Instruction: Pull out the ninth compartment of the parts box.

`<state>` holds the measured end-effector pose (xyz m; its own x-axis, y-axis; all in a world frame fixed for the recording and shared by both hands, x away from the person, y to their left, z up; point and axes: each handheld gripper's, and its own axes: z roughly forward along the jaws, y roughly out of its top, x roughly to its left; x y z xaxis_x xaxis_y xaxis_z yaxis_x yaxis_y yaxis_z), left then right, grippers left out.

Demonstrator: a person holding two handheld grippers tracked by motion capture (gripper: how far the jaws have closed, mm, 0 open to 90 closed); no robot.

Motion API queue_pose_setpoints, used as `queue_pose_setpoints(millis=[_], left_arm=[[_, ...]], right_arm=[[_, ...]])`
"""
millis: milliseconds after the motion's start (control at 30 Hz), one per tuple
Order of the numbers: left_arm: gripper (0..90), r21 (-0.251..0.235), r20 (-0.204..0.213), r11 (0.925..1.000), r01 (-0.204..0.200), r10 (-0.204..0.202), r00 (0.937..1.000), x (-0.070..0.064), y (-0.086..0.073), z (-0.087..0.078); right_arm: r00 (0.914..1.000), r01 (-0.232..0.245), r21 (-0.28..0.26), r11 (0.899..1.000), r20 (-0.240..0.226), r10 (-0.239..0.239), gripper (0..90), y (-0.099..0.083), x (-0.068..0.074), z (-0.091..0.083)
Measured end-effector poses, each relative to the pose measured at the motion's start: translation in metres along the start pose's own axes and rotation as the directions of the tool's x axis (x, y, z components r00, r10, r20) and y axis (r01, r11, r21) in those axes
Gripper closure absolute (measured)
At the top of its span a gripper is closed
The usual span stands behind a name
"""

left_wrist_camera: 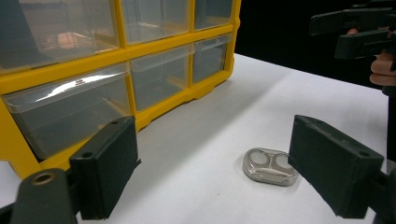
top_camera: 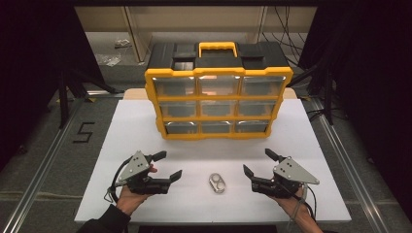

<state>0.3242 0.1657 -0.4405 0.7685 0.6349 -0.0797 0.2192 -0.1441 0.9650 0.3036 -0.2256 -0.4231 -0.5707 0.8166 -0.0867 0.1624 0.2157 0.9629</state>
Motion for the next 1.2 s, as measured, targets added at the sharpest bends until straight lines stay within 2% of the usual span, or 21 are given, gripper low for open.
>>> queue_pose_setpoints(millis=[333, 367, 500, 800, 967, 1133, 1167, 1200], left_arm=[[15.3, 0.0, -0.001, 1.0, 0.0, 0.0, 1.0, 0.0, 0.0, 0.0], [15.4, 0.0, -0.002, 1.0, 0.0, 0.0, 1.0, 0.0, 0.0, 0.0], [15.4, 0.0, -0.003, 1.0, -0.001, 0.001, 1.0, 0.0, 0.0, 0.0], [15.4, 0.0, -0.006, 1.0, 0.004, -0.004, 1.0, 0.0, 0.0, 0.0], [15.4, 0.0, -0.007, 1.0, 0.002, -0.002, 1.0, 0.0, 0.0, 0.001], [15.4, 0.001, -0.008, 1.0, 0.003, -0.003, 1.0, 0.0, 0.0, 0.001], [15.4, 0.0, -0.007, 1.0, 0.002, -0.002, 1.0, 0.0, 0.0, 0.001], [15.4, 0.0, -0.007, 1.0, 0.003, -0.003, 1.0, 0.0, 0.0, 0.001]], right_arm=[[0.998, 0.055, 0.012, 0.998, 0.033, -0.055, 14.3, 0.001, -0.002, 0.003], [0.9955, 0.083, 0.01, 0.997, 0.046, -0.083, 14.8, 0.001, -0.002, 0.003], [0.9904, 0.121, 0.005, 0.993, 0.068, -0.121, 15.8, 0.001, -0.004, 0.004], [0.9849, 0.146, 0.008, 0.989, 0.093, -0.146, 16.1, 0.001, -0.008, 0.01], [0.979, 0.175, 0.011, 0.985, 0.105, -0.175, 16.3, 0.001, -0.007, 0.013], [0.9694, 0.211, 0.015, 0.977, 0.126, -0.211, 16.5, 0.001, -0.008, 0.015], [0.9653, 0.225, 0.016, 0.974, 0.132, -0.225, 16.5, 0.001, -0.008, 0.016], [0.9653, 0.225, 0.016, 0.974, 0.132, -0.225, 16.5, 0.001, -0.008, 0.016]])
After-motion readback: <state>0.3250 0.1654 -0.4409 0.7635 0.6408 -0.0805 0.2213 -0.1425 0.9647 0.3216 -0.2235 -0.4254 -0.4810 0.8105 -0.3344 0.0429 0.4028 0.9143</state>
